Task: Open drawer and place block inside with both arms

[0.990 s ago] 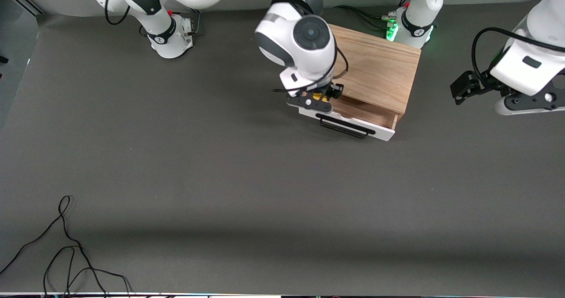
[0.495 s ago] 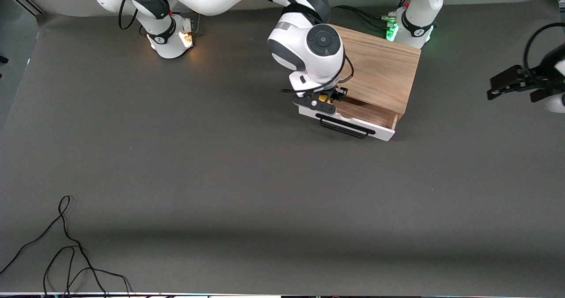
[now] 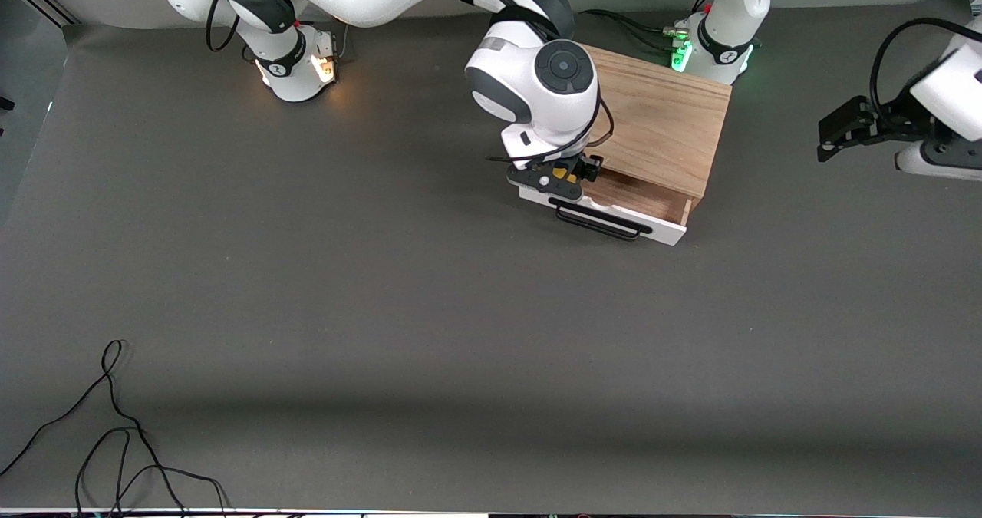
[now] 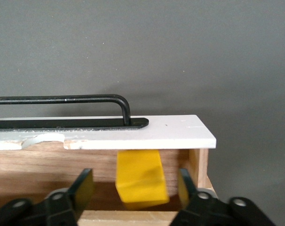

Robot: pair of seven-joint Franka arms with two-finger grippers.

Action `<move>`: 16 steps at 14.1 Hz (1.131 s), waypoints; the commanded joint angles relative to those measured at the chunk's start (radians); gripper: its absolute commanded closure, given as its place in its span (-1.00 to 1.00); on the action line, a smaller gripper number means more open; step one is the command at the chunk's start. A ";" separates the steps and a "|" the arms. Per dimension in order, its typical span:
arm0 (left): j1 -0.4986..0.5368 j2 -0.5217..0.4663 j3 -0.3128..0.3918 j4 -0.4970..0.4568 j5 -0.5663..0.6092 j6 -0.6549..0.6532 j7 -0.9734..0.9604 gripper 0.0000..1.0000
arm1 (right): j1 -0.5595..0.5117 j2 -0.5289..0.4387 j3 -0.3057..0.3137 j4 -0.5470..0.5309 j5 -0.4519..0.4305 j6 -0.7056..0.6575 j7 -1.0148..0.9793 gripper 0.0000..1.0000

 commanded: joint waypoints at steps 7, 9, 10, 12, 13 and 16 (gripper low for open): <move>-0.026 -0.072 -0.004 -0.079 0.021 0.032 -0.002 -0.99 | -0.198 -0.225 -0.008 -0.006 -0.013 -0.141 -0.203 -1.00; -0.024 -0.067 -0.004 -0.078 0.021 0.032 0.000 -0.99 | -0.351 -0.297 -0.008 -0.007 0.036 -0.206 -0.370 -1.00; -0.023 -0.066 -0.004 -0.078 0.021 0.028 -0.005 -0.99 | -0.425 -0.334 -0.010 -0.028 0.039 -0.218 -0.462 -1.00; -0.017 -0.061 -0.003 -0.078 0.008 0.008 -0.010 -0.99 | -0.562 -0.409 -0.010 -0.096 0.039 -0.208 -0.629 -1.00; -0.018 -0.061 -0.003 -0.078 0.008 0.005 -0.010 -0.99 | -0.615 -0.436 -0.011 -0.117 0.039 -0.209 -0.692 -1.00; -0.035 -0.064 0.005 -0.078 0.018 0.003 -0.011 -0.99 | -0.769 -0.509 -0.013 -0.199 0.040 -0.208 -0.844 -1.00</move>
